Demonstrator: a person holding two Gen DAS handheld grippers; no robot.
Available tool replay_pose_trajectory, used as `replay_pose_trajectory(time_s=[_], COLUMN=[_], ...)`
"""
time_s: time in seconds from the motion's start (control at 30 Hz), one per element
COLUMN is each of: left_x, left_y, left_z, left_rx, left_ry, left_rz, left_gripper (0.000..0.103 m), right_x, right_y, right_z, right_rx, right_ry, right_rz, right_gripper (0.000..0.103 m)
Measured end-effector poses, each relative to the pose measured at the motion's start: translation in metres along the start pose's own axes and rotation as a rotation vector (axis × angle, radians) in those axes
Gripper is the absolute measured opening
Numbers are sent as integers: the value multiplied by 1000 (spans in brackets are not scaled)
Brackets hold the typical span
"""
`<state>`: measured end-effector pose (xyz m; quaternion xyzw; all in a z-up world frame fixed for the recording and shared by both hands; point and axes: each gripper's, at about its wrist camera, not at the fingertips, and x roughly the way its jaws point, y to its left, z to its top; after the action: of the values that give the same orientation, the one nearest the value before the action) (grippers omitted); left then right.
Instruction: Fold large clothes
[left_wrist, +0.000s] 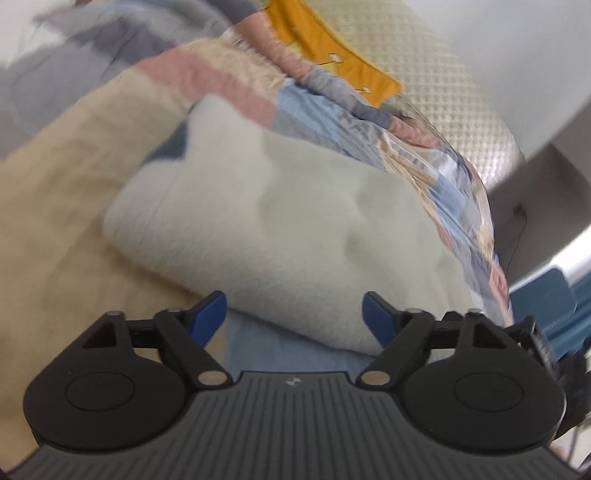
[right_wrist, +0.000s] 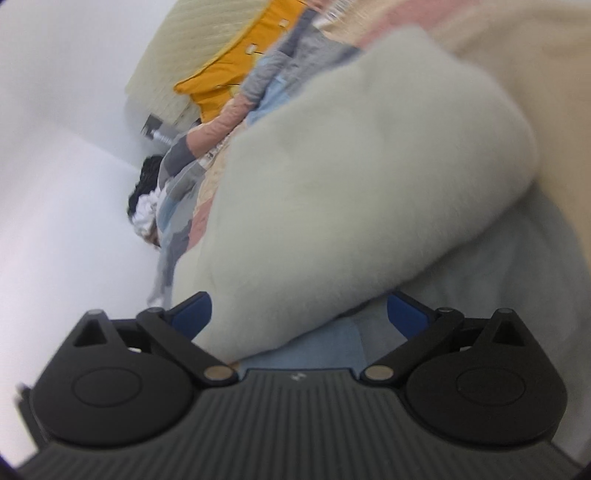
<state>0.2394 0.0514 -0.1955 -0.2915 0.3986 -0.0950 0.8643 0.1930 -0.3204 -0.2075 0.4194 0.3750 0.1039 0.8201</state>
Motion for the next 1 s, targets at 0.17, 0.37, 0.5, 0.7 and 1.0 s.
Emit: replay_pose_trajectory(time_s=[0.17,0.37,0.5,0.7,1.0], left_x=[15,27,36,54,72], left_y=[32,69,82,91,88], left_z=[3,12,22,31,47], left_rx=[-214,-437,-515,-572,-596], left_ry=[45,21,-20,-37,-39], left_rz=[-23,-73,-107,-135,-69], left_gripper=[93,93,93,93,76], right_x=[22,21,6,5,22], right_y=[-29,-35,-40,-39,-49], right_z=[2,14,21,20,14], right_rx=[204,271,342,340,351], right_ry=[31,-44,-132,-144,-40], right_rz=[48,123,191,199,145], right_gripper=[103,103,103,103,103])
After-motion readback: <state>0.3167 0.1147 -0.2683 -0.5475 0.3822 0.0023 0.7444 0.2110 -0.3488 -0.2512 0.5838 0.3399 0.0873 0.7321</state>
